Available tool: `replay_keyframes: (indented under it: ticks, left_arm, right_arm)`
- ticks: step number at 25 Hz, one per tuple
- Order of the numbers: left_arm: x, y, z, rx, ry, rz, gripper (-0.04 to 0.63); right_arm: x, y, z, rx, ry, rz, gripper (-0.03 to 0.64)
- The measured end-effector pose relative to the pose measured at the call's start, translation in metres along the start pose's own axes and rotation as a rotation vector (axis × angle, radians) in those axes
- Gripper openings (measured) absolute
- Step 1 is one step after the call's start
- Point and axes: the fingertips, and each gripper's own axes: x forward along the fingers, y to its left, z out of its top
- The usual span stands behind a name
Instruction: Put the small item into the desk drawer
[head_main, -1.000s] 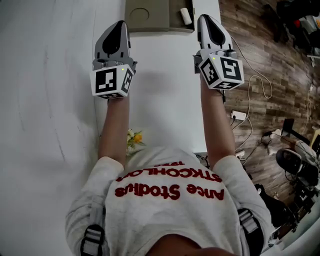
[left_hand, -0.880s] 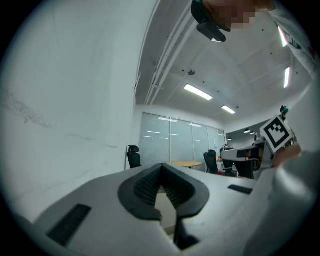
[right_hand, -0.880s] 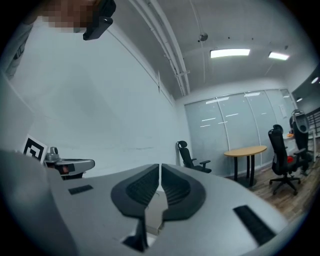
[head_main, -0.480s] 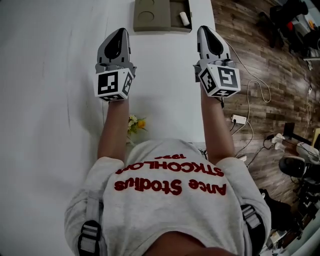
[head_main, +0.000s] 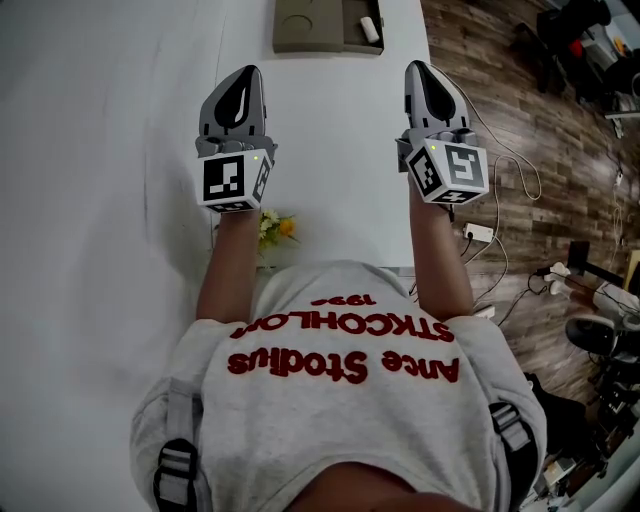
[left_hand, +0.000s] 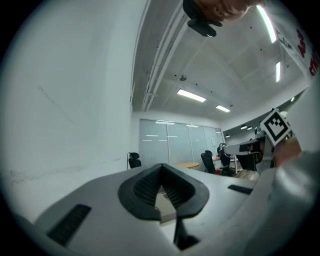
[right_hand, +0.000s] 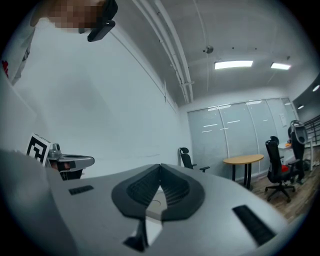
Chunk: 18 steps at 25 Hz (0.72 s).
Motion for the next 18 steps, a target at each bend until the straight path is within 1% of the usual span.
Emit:
replay_keyframes:
  ticks: [3, 8, 18]
  left_arm:
    - [-0.004, -0.002, -0.001, -0.046, -0.002, 0.005, 0.006]
    - [-0.012, -0.001, -0.011, -0.083, 0.012, 0.011, 0.006]
    - [-0.014, 0.002, -0.015, -0.079, 0.01, 0.019, 0.006]
  right_arm:
    - [-0.003, 0.002, 0.002, -0.012, 0.004, 0.006, 0.006]
    - [-0.009, 0.006, -0.001, -0.009, 0.004, 0.014, 0.005]
    - [-0.006, 0.008, -0.005, -0.012, -0.001, 0.02, 0.005]
